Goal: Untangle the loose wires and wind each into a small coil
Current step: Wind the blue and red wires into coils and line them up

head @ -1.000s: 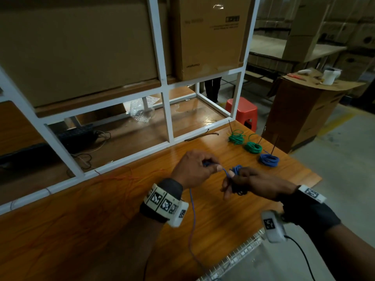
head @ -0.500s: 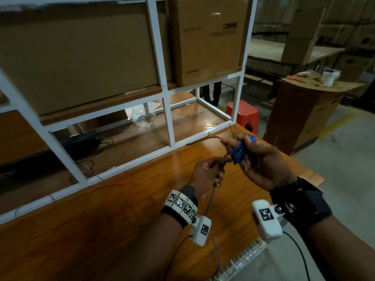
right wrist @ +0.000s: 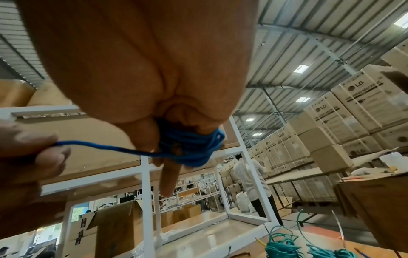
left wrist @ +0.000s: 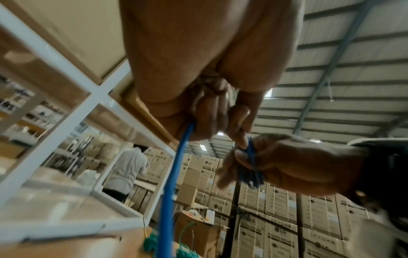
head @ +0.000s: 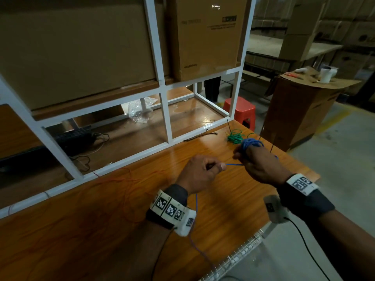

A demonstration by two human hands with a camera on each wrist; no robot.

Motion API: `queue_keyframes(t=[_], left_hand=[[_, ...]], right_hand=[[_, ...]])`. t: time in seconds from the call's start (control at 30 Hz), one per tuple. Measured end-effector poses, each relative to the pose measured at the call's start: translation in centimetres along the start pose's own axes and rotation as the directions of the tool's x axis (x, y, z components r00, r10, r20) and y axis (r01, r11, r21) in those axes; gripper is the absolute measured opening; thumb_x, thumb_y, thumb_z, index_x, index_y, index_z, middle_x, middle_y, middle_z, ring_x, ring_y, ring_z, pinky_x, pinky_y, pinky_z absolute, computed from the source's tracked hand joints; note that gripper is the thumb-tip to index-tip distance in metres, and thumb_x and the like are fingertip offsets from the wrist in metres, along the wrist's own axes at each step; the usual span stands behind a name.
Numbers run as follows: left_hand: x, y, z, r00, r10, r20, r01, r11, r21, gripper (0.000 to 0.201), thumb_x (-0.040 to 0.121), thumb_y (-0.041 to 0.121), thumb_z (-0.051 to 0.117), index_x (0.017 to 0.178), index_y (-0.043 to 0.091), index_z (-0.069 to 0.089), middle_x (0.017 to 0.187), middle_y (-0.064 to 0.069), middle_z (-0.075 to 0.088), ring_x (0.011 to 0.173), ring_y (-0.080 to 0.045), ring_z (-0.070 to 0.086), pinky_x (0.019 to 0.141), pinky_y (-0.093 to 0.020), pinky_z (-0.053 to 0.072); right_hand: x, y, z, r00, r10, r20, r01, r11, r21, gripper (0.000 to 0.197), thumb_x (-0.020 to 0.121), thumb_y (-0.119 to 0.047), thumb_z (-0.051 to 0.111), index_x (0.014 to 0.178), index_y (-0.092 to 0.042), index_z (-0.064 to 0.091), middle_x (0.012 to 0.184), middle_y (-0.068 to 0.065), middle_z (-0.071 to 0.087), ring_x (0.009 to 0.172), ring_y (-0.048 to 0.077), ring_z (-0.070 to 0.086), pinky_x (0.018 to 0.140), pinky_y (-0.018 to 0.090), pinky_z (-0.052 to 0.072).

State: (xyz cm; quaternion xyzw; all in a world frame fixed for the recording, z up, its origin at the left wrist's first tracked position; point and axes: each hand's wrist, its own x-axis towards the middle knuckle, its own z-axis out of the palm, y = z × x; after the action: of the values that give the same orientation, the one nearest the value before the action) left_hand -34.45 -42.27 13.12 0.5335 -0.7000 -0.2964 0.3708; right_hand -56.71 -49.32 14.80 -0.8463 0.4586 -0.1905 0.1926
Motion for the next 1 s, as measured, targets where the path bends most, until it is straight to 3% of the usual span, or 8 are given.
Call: queue_keyframes(t=[0.17,0.3,0.5,0.57,0.67,0.77,0.9,1.0], left_hand=[[2.1,1.7,-3.4,0.987,0.069,0.148,-0.101,0.969,0.225,0.019,0.097,0.035,0.063,0.098,0.02,0.075,0.075,0.016,0.061,0.071,0.008,0.056,0.061,-0.015,0.041],[4.1,2.1,-4.6,0.979,0.128,0.158,-0.141,0.987,0.073,0.015,0.092,0.031,0.072,0.096,0.017,0.078,0.09,0.005,0.074,0.084,-0.009,0.068,0.076,-0.037,0.058],[5.1,1.2,-3.1,0.996,0.087,0.013,-0.075,0.914,-0.399,0.019,0.093,0.012,0.069,0.097,-0.006,0.073,0.067,-0.001,0.063,0.058,-0.013,0.053,0.052,-0.027,0.044],[4.8,0.6,-1.6,1.0,-0.014,-0.01,0.006,0.828,-0.561,0.025,0.098,0.017,0.063,0.103,-0.006,0.07,0.072,-0.013,0.058,0.062,-0.022,0.05,0.056,-0.034,0.043],[3.6,-0.2,0.4,0.984,-0.178,0.01,0.124,0.644,-0.754,0.024,0.1,0.026,0.058,0.104,0.006,0.07,0.068,-0.005,0.046,0.055,-0.016,0.039,0.051,-0.027,0.035],[2.2,-0.6,2.0,0.975,-0.208,0.08,0.193,0.609,-0.769,0.023,0.104,0.02,0.052,0.102,0.006,0.071,0.067,-0.003,0.042,0.051,-0.013,0.032,0.047,-0.026,0.029],[1.0,-1.0,2.7,0.956,-0.281,0.08,0.275,0.774,-0.57,0.031,0.103,0.028,0.056,0.101,0.003,0.074,0.057,0.003,0.042,0.045,-0.012,0.031,0.046,-0.025,0.028],[0.0,-1.6,1.8,0.978,-0.205,0.046,0.206,0.893,-0.4,0.032,0.1,0.032,0.061,0.094,0.004,0.075,0.054,0.01,0.05,0.047,-0.005,0.042,0.049,-0.024,0.036]], right_hand=[[-2.0,-1.6,0.3,0.922,0.027,0.386,-0.148,0.946,0.288,0.073,0.101,-0.071,0.024,0.099,-0.023,0.079,0.101,-0.007,0.077,0.086,0.014,0.065,0.08,0.035,0.052],[-2.7,-3.5,1.0,0.862,-0.176,0.474,-0.134,0.824,0.55,0.036,0.105,-0.042,0.05,0.103,-0.013,0.071,0.101,0.007,0.078,0.102,0.034,0.068,0.085,0.037,0.052],[-2.1,-4.9,0.5,0.845,-0.42,0.33,-0.297,0.143,0.944,0.027,0.094,-0.026,0.074,0.101,-0.001,0.065,0.093,0.019,0.075,0.114,0.034,0.068,0.105,0.042,0.052],[-1.3,-5.3,-0.4,0.857,-0.472,0.205,-0.277,-0.088,0.957,0.023,0.098,-0.019,0.068,0.107,0.002,0.061,0.098,0.021,0.074,0.114,0.034,0.068,0.102,0.041,0.054],[0.2,-6.3,-2.1,0.923,-0.382,0.055,-0.186,-0.315,0.931,0.023,0.107,-0.015,0.045,0.11,0.0,0.062,0.109,0.019,0.074,0.115,0.029,0.069,0.098,0.036,0.056],[1.6,-6.4,-2.9,1.0,-0.013,-0.021,0.017,-0.269,0.963,0.027,0.11,-0.023,0.038,0.104,-0.007,0.06,0.11,0.015,0.074,0.117,0.024,0.069,0.098,0.029,0.055],[3.4,-5.1,-3.2,0.958,0.277,-0.076,0.156,-0.279,0.948,0.02,0.108,-0.022,0.046,0.106,-0.008,0.06,0.11,0.012,0.073,0.114,0.022,0.071,0.096,0.03,0.056],[3.7,-3.4,-2.9,0.896,0.412,-0.167,0.13,0.117,0.985,0.03,0.108,-0.026,0.049,0.116,0.0,0.063,0.105,0.008,0.078,0.103,0.015,0.073,0.088,0.028,0.055]])
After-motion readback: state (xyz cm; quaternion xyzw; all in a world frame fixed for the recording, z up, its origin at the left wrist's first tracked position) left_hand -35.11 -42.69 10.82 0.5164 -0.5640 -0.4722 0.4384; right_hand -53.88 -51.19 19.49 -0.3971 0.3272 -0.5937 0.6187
